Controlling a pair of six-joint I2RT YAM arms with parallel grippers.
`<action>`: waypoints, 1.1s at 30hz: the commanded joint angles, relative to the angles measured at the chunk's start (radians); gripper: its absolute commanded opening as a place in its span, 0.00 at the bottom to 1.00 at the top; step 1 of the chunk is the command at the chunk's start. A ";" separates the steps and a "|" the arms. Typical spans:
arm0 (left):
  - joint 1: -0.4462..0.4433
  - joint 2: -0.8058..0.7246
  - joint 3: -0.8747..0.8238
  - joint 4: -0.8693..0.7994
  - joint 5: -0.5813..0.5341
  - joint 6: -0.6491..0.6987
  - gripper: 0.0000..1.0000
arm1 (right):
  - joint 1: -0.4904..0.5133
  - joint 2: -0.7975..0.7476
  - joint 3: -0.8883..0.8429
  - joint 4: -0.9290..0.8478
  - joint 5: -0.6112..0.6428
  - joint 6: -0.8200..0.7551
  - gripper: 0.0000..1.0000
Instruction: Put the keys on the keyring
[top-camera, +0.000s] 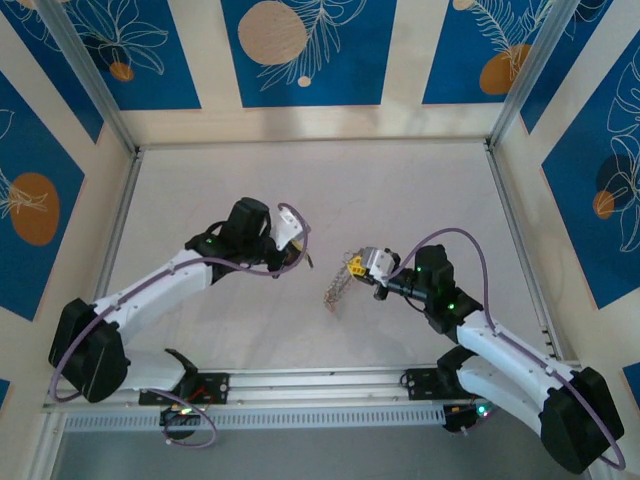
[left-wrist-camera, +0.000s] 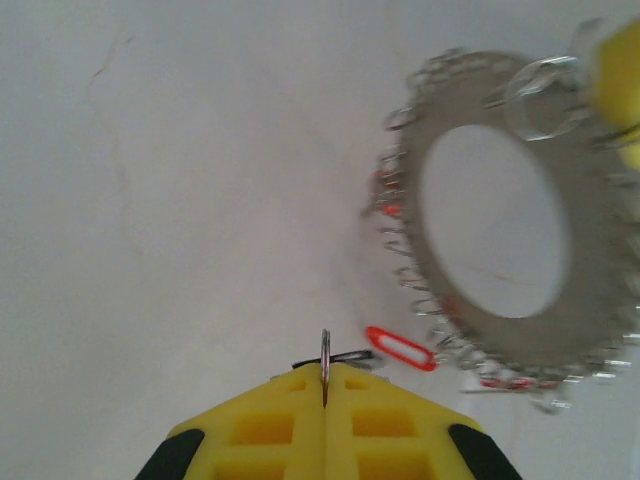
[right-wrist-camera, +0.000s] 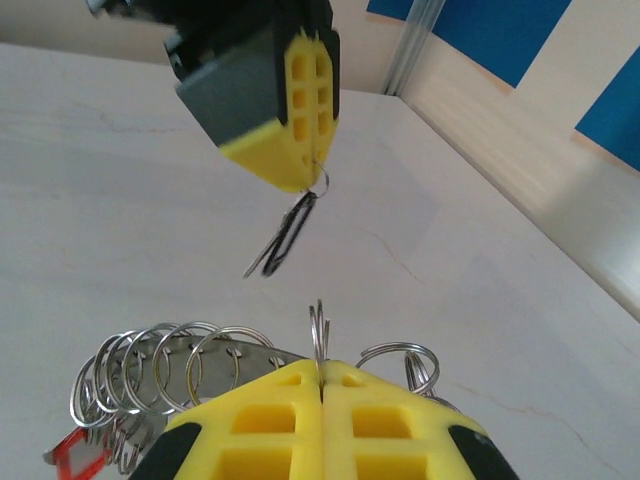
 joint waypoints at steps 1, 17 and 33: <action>-0.016 -0.053 -0.025 -0.014 0.097 0.040 0.00 | 0.016 0.009 0.042 -0.028 0.038 -0.076 0.00; -0.152 -0.016 0.024 -0.115 0.043 0.097 0.00 | 0.126 0.082 0.074 -0.018 0.047 -0.142 0.00; -0.151 0.036 0.036 -0.061 0.080 0.110 0.00 | 0.183 0.121 0.051 0.048 0.102 -0.279 0.00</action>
